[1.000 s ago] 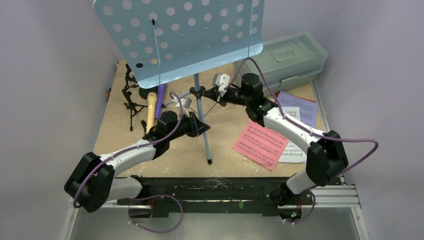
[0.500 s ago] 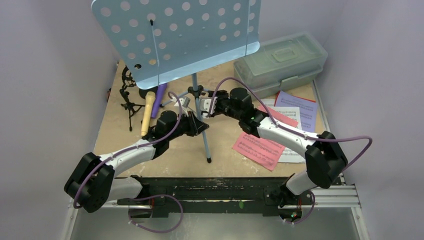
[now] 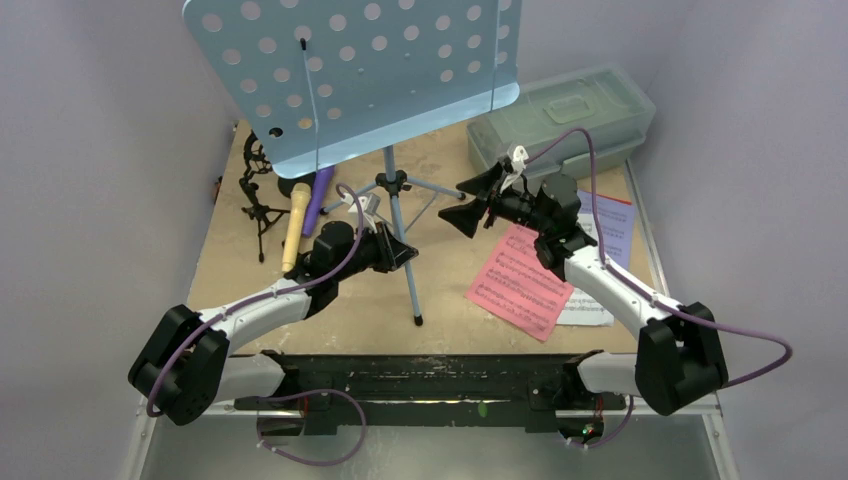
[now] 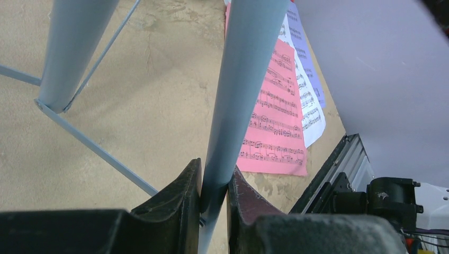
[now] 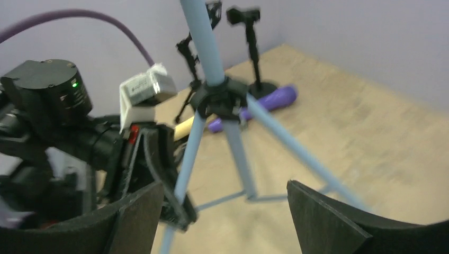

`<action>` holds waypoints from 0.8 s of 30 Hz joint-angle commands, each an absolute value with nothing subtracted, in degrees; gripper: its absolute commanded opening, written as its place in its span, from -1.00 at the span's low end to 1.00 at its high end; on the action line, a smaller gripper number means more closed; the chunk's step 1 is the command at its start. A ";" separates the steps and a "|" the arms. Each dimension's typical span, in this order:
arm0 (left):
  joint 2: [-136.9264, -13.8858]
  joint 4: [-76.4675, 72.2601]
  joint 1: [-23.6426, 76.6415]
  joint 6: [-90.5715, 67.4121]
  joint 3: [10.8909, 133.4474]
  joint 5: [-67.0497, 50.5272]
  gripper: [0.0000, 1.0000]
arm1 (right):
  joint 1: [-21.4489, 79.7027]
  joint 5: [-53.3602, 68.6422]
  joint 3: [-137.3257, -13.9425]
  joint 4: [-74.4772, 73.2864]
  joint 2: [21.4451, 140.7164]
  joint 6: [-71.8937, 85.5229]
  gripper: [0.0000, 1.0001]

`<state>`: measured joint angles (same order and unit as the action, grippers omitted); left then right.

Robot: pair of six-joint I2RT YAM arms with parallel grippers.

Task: Pack up the instrument practice props
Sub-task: Unscrew the knob on the music stand.

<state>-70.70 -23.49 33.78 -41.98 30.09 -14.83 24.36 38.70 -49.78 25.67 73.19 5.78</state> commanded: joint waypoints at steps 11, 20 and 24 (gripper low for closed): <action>-70.38 -26.90 33.88 -50.17 30.51 -17.82 -0.92 | 23.82 48.59 -56.99 41.23 89.15 73.42 0.39; -70.98 -27.17 33.92 -50.25 30.87 -18.15 -0.92 | 26.85 44.85 -63.05 35.02 94.68 75.19 0.29; -71.17 -27.31 33.92 -50.11 30.78 -18.15 -0.92 | 27.63 43.66 -65.41 34.71 96.47 75.23 0.16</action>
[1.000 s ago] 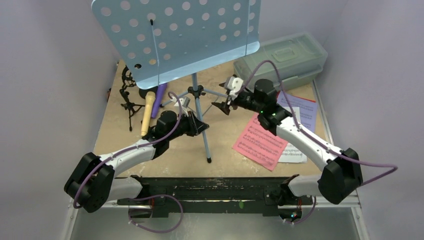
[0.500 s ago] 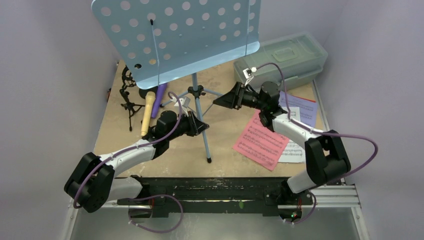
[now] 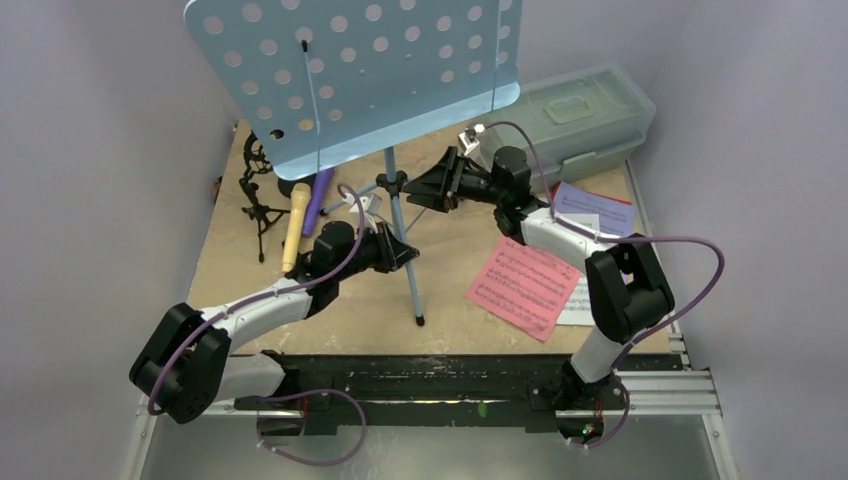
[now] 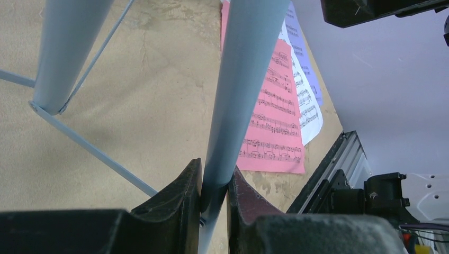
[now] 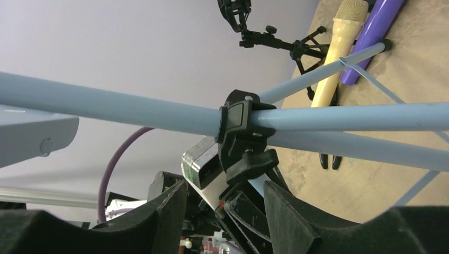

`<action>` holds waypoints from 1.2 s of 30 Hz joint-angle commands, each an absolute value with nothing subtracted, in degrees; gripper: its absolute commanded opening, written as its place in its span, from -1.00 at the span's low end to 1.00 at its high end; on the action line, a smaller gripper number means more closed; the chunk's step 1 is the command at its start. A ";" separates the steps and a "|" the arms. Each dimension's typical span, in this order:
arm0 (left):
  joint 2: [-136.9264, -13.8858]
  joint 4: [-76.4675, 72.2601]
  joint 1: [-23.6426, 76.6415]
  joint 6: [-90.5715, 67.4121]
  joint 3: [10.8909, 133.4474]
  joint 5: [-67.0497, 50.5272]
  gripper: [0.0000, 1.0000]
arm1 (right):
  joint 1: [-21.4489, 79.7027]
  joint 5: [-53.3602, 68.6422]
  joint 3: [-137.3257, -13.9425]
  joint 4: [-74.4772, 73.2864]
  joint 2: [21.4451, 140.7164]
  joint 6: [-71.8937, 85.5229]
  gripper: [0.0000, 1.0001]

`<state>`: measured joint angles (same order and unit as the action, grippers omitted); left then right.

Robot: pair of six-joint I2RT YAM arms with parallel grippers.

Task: Pack up the instrument practice props
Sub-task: Unscrew the knob on the music stand.

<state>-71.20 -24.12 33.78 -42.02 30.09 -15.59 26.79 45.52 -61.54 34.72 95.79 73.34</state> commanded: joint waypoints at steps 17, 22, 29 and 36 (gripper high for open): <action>-70.50 -27.49 33.93 -50.28 30.02 -18.04 -0.92 | 27.26 39.74 -64.15 35.01 95.25 62.41 -0.90; -70.07 -27.33 33.92 -50.43 29.80 -18.14 -0.92 | 27.69 37.75 -65.29 30.49 92.16 38.01 -1.00; -68.79 -26.17 33.93 -50.06 29.45 -18.07 -0.92 | 31.67 33.42 -67.61 20.82 90.12 -1.83 -1.00; -67.66 -25.06 33.88 -49.79 29.50 -17.95 -0.79 | 35.72 27.87 -70.74 13.82 90.51 -14.88 -0.29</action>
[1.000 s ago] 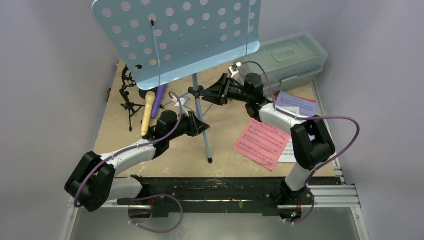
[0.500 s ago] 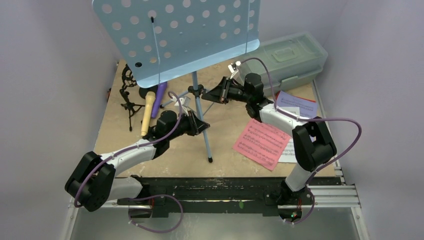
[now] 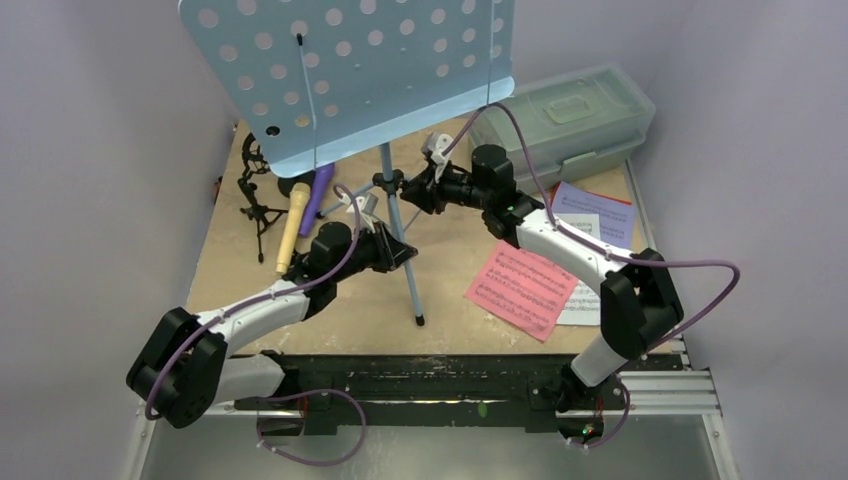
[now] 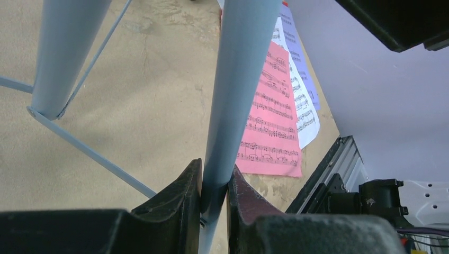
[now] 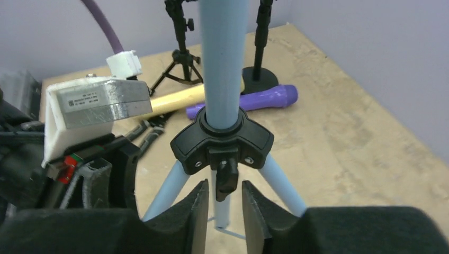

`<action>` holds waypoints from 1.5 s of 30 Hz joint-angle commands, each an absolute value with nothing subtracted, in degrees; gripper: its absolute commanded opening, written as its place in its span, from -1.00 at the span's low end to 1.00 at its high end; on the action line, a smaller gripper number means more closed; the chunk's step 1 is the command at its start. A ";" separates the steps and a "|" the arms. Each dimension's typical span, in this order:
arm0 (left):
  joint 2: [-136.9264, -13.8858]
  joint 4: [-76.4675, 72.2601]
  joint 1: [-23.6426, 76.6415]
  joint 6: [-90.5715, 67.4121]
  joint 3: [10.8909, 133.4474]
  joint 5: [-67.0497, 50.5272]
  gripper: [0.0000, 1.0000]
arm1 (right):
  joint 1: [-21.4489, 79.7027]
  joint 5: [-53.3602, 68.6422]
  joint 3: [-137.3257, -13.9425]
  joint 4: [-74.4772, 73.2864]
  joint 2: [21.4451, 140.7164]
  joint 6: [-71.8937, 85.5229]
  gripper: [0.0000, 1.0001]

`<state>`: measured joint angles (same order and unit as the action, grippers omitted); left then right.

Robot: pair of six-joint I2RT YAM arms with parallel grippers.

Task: Pack up the instrument practice props
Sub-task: Unscrew the knob on the music stand, then close the music stand at the center of the board.

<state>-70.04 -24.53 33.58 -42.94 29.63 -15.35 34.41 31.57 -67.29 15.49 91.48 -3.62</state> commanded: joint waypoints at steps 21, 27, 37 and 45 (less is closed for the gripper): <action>-55.51 -19.02 34.12 -35.09 27.45 -10.45 0.14 | 27.54 46.80 -58.48 13.06 85.41 -41.37 0.73; -53.09 -26.03 35.03 -29.02 23.61 -3.53 0.37 | 27.55 43.17 -69.17 15.42 96.62 -41.87 0.72; -62.48 -33.69 36.05 -27.62 26.60 -0.62 0.40 | 27.54 43.68 -72.73 16.33 103.41 -40.47 0.45; -68.72 -33.53 36.47 -29.96 29.85 2.03 0.00 | 27.59 45.82 -73.18 15.53 104.85 -42.29 -0.13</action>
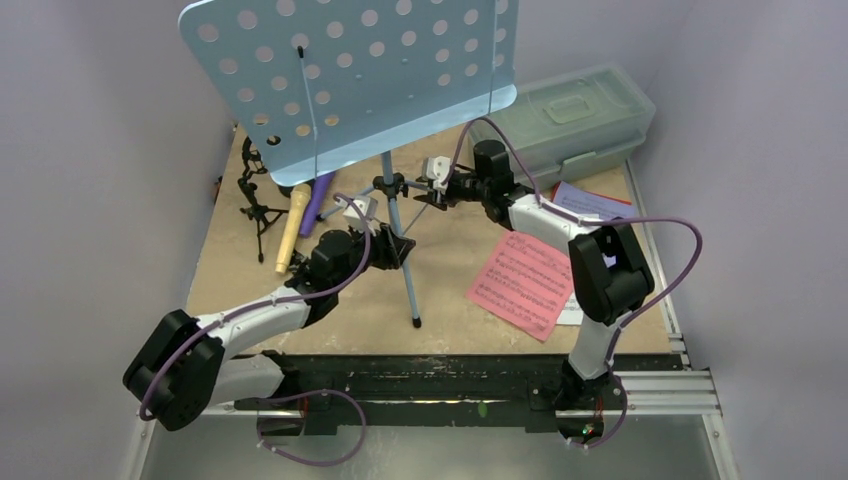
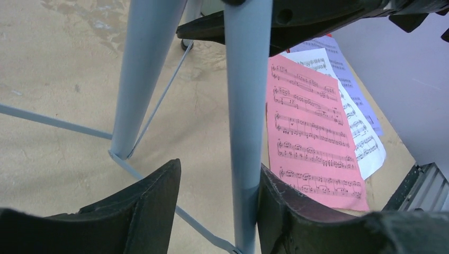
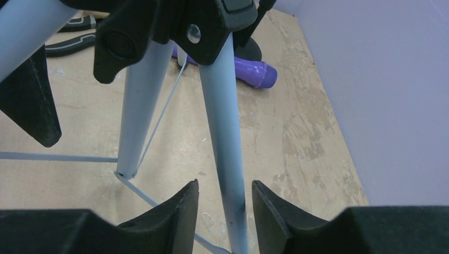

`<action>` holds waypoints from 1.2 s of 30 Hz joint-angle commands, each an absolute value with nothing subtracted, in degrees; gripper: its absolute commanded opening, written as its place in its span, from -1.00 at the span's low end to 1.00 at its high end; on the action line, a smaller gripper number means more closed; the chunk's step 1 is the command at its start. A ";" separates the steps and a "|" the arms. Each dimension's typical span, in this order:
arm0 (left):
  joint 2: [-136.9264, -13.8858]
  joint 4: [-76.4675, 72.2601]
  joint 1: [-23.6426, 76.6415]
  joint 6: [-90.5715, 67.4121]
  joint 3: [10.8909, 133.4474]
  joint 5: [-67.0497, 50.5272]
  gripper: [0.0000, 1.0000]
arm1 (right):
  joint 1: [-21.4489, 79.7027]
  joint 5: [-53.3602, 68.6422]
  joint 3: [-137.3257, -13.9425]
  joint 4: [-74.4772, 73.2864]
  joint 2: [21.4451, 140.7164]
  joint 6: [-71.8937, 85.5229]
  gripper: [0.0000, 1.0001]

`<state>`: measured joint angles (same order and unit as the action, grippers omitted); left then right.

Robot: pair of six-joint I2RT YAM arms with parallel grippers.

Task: Pack up the instrument practice props
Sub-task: Close the music stand at the center of the board.

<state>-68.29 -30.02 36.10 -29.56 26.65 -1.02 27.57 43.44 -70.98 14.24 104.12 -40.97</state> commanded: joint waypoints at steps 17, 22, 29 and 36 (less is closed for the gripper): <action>-65.25 -26.70 36.54 -24.82 37.15 1.67 -1.00 | 26.75 53.64 -65.20 30.16 94.29 -18.68 -1.00; -65.04 -27.44 36.52 -24.55 38.57 1.21 -1.00 | 26.73 52.41 -60.19 39.98 91.77 -7.95 -1.00; -65.64 -28.84 36.53 -23.95 40.33 0.51 -1.00 | 26.79 52.48 -57.21 44.13 88.68 -3.26 -1.00; -68.88 -30.37 36.50 -23.19 42.84 -1.42 -1.00 | 26.68 52.47 -56.30 48.27 88.39 -0.38 -1.00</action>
<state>-67.72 -23.09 37.58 -22.92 38.06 -4.12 25.98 46.87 -55.72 36.23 93.56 -4.56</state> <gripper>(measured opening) 0.136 0.144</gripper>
